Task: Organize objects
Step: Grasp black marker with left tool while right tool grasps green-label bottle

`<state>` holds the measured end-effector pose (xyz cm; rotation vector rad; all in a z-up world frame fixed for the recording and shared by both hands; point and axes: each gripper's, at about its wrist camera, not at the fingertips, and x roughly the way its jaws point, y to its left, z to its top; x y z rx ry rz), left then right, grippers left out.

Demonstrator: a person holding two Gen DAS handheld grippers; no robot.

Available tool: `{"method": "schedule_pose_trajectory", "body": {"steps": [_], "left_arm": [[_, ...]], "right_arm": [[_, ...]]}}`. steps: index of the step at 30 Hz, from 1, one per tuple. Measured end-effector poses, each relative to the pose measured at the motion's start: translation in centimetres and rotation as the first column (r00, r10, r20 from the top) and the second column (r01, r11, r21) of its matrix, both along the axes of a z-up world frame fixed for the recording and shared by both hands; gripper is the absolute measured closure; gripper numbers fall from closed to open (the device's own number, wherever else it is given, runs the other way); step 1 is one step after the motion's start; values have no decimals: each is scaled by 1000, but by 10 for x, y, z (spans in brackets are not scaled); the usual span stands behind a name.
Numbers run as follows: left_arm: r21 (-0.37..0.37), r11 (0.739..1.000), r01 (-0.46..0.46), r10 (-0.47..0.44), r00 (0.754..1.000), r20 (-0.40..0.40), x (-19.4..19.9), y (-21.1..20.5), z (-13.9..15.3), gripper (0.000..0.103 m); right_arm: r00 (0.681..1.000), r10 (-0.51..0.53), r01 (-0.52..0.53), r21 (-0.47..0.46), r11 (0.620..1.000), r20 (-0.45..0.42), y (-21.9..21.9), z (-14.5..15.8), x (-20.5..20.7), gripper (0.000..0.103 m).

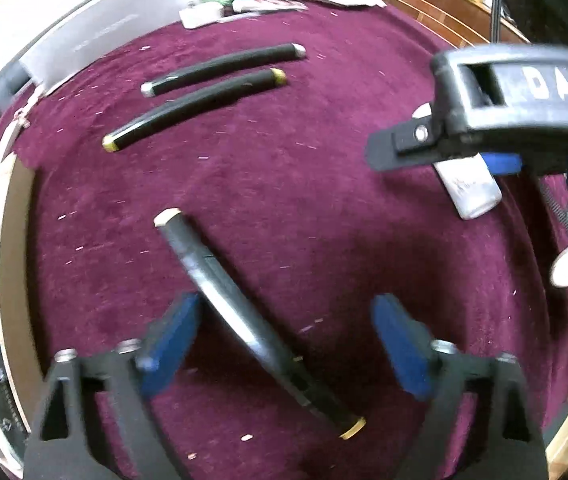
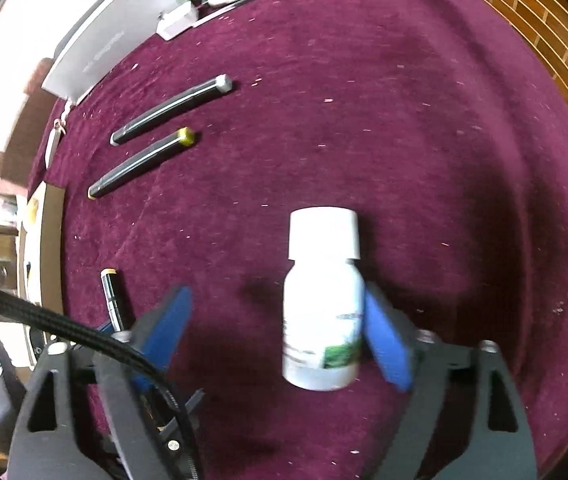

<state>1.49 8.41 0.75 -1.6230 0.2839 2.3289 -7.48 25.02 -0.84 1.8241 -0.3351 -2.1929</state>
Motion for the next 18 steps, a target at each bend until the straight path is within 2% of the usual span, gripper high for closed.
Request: {"method": "schedule_pose_trajectory", "body": {"steps": [1, 3, 4, 6, 9, 11, 13, 15, 17, 18], "left_arm": [[6, 1000, -15, 15, 1000, -1, -1, -8, 3, 59], [39, 998, -43, 43, 999, 12, -4, -23, 5, 78], [72, 996, -61, 59, 998, 34, -6, -33, 5, 83], [100, 992, -73, 67, 996, 63, -9, -43, 6, 83], [80, 994, -80, 75, 995, 59, 1, -46, 5, 83], [93, 990, -103, 97, 993, 65, 4, -50, 6, 83], [108, 985, -133, 125, 990, 72, 2, -55, 4, 83], [84, 991, -106, 101, 993, 57, 8, -52, 5, 82], [38, 997, -68, 67, 997, 48, 10, -44, 6, 76], [23, 998, -51, 50, 998, 42, 10, -38, 5, 67]], "right_arm": [[1000, 13, -13, -2, 1000, 5, -4, -2, -1, 0], [1000, 22, -22, 49, 999, 7, -11, -2, -2, 0], [999, 39, -40, 71, 997, 11, -14, -2, -2, 0], [999, 36, -37, 69, 997, 5, -13, -2, -1, 0], [1000, 14, -14, 62, 998, 7, -10, -2, -2, 1], [1000, -17, 17, 68, 998, 8, -7, 0, -2, 8], [1000, -28, 27, 62, 998, 8, -5, 1, -2, 10], [1000, -20, 20, 81, 996, -3, -5, 2, 0, 19], [1000, 2, 1, 133, 991, -23, -7, 3, 1, 30], [1000, 7, -3, 149, 989, -28, -6, 4, 2, 33]]}}
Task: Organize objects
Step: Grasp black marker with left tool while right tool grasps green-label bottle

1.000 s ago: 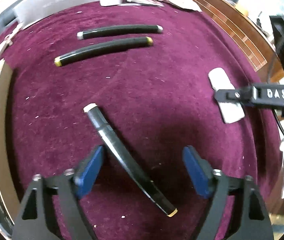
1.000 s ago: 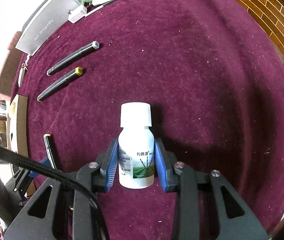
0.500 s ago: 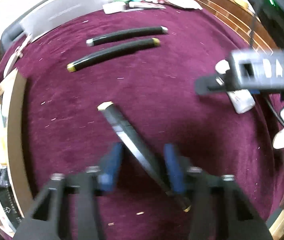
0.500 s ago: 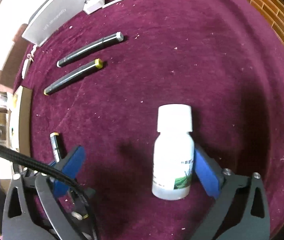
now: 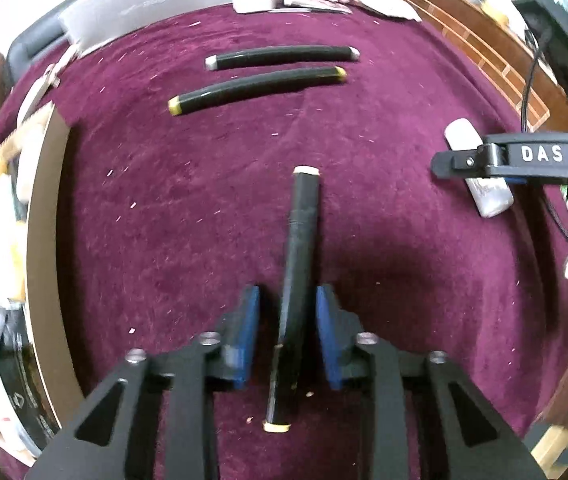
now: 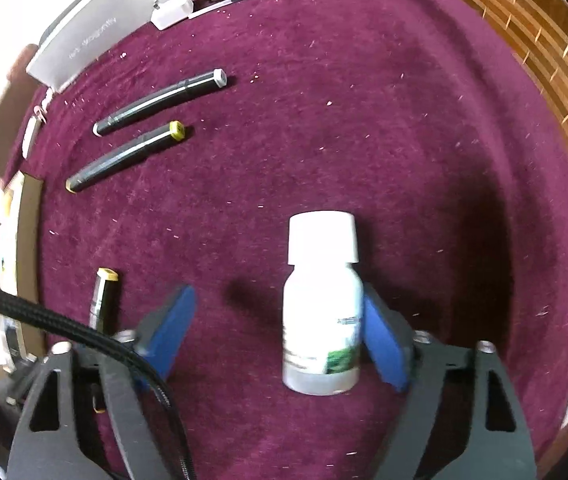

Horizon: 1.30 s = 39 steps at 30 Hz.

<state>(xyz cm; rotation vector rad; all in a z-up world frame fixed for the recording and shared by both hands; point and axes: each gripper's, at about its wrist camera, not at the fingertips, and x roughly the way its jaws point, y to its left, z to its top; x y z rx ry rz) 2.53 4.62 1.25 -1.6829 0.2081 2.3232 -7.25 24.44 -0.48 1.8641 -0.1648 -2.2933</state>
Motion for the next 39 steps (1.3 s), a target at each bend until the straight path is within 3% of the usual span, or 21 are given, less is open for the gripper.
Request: {"method": "schedule_pose_trajectory", "body": {"steps": [3, 4, 6, 9, 11, 13, 14, 16, 18, 22, 26, 30, 32, 33, 34, 35, 37, 39], "left_arm": [[-70, 997, 36, -39, 999, -37, 7, 23, -6, 45], [-91, 995, 29, -34, 998, -59, 7, 27, -6, 40], [-104, 995, 13, -19, 998, -65, 7, 28, -6, 37], [-46, 999, -22, 21, 999, -28, -1, 20, -9, 35], [-55, 998, -8, 6, 999, -33, 1, 21, -10, 36], [-38, 999, -11, 10, 999, -33, 2, 18, -10, 37], [-37, 999, -7, 5, 999, -36, 2, 18, -10, 37], [-37, 999, -5, 3, 999, -39, 2, 18, -10, 37], [-36, 999, -11, 10, 999, -46, 0, 19, -9, 37], [-36, 999, -15, 13, 998, -57, 0, 20, -8, 37], [-38, 999, -14, 12, 998, -57, 1, 21, -7, 37], [-39, 999, -2, 0, 998, -55, 2, 22, -6, 37], [-36, 999, 8, -10, 998, -59, 1, 21, -5, 42], [-31, 999, 15, -17, 998, -64, 2, 20, -3, 56], [-24, 999, 21, -23, 997, -74, 3, 19, 0, 82], [-14, 1000, 23, -24, 997, -68, 1, 16, 1, 92], [58, 998, 14, -12, 999, -32, -3, 6, 2, 92], [81, 997, 6, -5, 1000, -18, -2, -1, 2, 92]], "right_arm": [[1000, -4, 5, 21, 1000, -7, 4, 1, 0, 53], [1000, -2, 2, 26, 1000, -7, 5, 1, 0, 55], [1000, 16, -15, 60, 998, -10, 2, 0, 1, 58], [999, 43, -40, 116, 992, -23, -3, 1, 6, 58], [998, 52, -47, 121, 991, -34, -6, 3, 10, 58], [997, 40, -36, 60, 998, -60, -1, 12, 11, 58], [995, 1, -6, -56, 998, -95, 13, 24, 11, 58], [991, -80, 56, -219, 974, -106, 39, 37, 11, 57], [985, -135, 98, -295, 951, -106, 63, 48, 8, 57], [991, -76, 49, -226, 973, -113, 55, 53, 4, 57], [997, 22, -28, -88, 996, -73, 20, 34, 7, 57], [998, 46, -47, -9, 999, -32, 5, 14, 9, 59], [998, 53, -53, 33, 998, -16, 0, 6, 10, 65], [997, 63, -60, 61, 996, -34, -4, 6, 10, 69], [996, 78, -75, 93, 993, -35, -8, 6, 12, 71], [996, 85, -80, 108, 991, -40, -10, 6, 13, 71], [996, 85, -80, 115, 990, -41, -10, 6, 14, 71], [998, 60, -58, 82, 995, -26, -6, 7, 15, 71]]}}
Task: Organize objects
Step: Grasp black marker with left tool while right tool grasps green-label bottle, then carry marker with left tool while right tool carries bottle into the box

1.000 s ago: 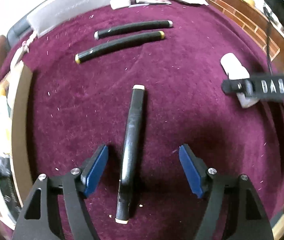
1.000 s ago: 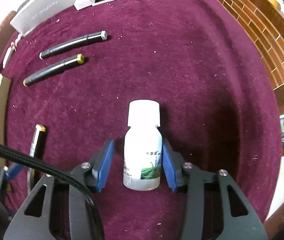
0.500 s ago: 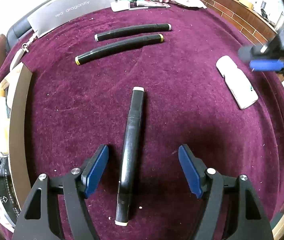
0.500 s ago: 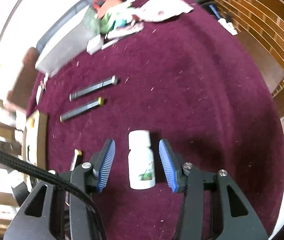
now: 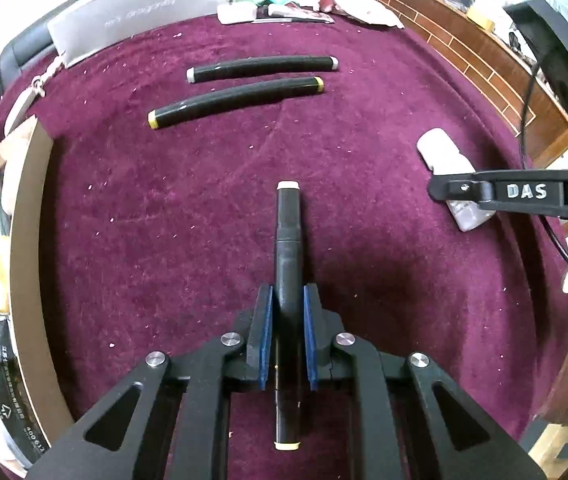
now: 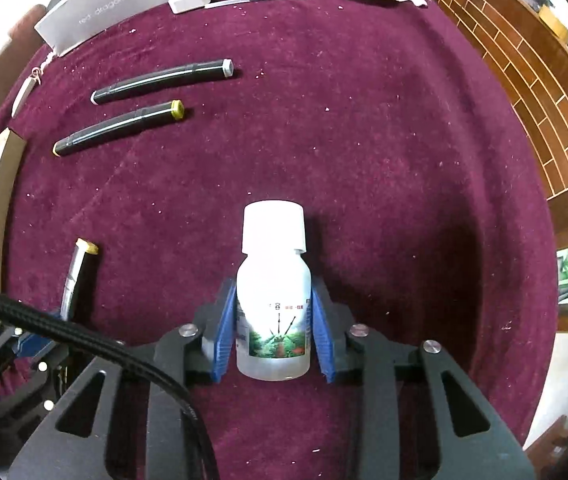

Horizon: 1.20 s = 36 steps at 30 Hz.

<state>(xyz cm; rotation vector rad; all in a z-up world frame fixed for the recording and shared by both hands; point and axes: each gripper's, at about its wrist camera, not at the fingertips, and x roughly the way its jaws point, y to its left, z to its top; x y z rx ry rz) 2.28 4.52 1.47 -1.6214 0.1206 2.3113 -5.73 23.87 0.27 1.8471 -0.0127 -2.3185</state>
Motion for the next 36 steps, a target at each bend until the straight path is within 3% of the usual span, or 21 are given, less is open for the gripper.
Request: {"method": "schedule_pose_trajectory", "body": {"steps": [5, 11, 22, 36], "left_arm": [[41, 999, 20, -20, 1000, 3, 10, -13, 12, 92], [86, 996, 27, -27, 1000, 1, 24, -35, 29, 92], [169, 984, -53, 58, 998, -25, 49, -120, 73, 92], [149, 961, -234, 248, 965, -82, 52, -240, 91, 92]], "right_arm": [[997, -73, 75, -90, 993, 30, 18, 11, 4, 71], [995, -83, 90, -166, 982, 50, 4, 18, 21, 71], [997, 9, 11, -281, 960, 72, -73, 31, 51, 71], [979, 196, -164, -362, 918, 53, -191, 59, 70, 70]]}}
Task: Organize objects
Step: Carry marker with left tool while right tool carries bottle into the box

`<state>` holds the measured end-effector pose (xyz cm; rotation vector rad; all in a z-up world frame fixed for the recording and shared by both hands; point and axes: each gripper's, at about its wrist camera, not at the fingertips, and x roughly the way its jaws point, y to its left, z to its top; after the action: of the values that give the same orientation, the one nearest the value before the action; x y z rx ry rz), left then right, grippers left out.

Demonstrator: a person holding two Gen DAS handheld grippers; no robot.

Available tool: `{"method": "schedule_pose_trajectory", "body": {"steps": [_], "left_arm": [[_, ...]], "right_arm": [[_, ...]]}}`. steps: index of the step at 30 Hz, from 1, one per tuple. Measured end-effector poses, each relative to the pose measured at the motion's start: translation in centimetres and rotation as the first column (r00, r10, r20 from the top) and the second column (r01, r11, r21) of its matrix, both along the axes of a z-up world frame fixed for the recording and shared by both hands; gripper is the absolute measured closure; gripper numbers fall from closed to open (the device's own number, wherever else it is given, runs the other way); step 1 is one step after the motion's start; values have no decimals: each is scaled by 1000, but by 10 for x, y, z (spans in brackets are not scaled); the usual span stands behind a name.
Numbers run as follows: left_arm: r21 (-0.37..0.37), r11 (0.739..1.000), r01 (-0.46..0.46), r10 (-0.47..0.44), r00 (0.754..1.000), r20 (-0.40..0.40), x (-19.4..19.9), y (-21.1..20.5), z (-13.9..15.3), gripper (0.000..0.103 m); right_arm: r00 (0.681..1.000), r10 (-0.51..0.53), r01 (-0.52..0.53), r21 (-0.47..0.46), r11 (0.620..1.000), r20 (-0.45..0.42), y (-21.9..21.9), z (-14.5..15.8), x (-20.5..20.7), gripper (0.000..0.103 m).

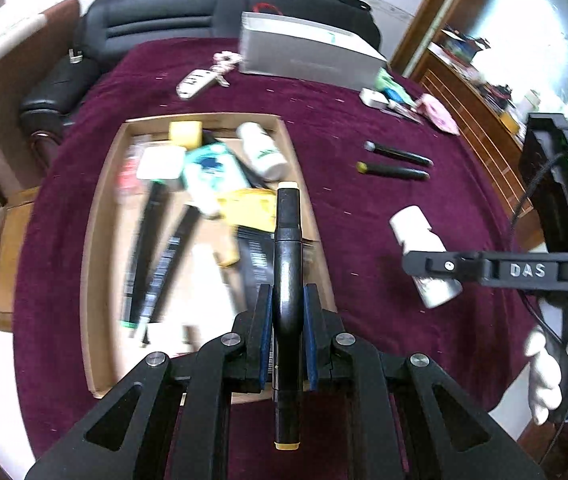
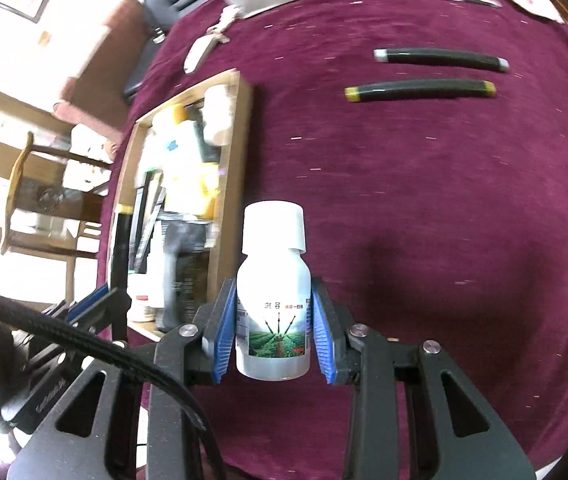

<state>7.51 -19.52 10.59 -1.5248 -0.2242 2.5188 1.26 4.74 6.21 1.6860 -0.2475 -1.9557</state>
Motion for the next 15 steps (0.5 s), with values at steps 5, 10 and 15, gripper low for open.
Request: {"method": "schedule_pose_trajectory", "body": {"steps": [5, 10, 15], "left_arm": [[-35, 999, -35, 35, 999, -4, -6, -29, -6, 92], [-67, 996, -52, 53, 999, 7, -17, -50, -18, 92], [-90, 994, -60, 62, 998, 13, -33, -65, -27, 92]], "right_arm": [[998, 60, -60, 9, 998, -25, -40, 9, 5, 70], [993, 108, -108, 19, 994, -39, -78, 13, 6, 70], [991, 133, -132, 22, 991, -33, -107, 9, 4, 70]]}}
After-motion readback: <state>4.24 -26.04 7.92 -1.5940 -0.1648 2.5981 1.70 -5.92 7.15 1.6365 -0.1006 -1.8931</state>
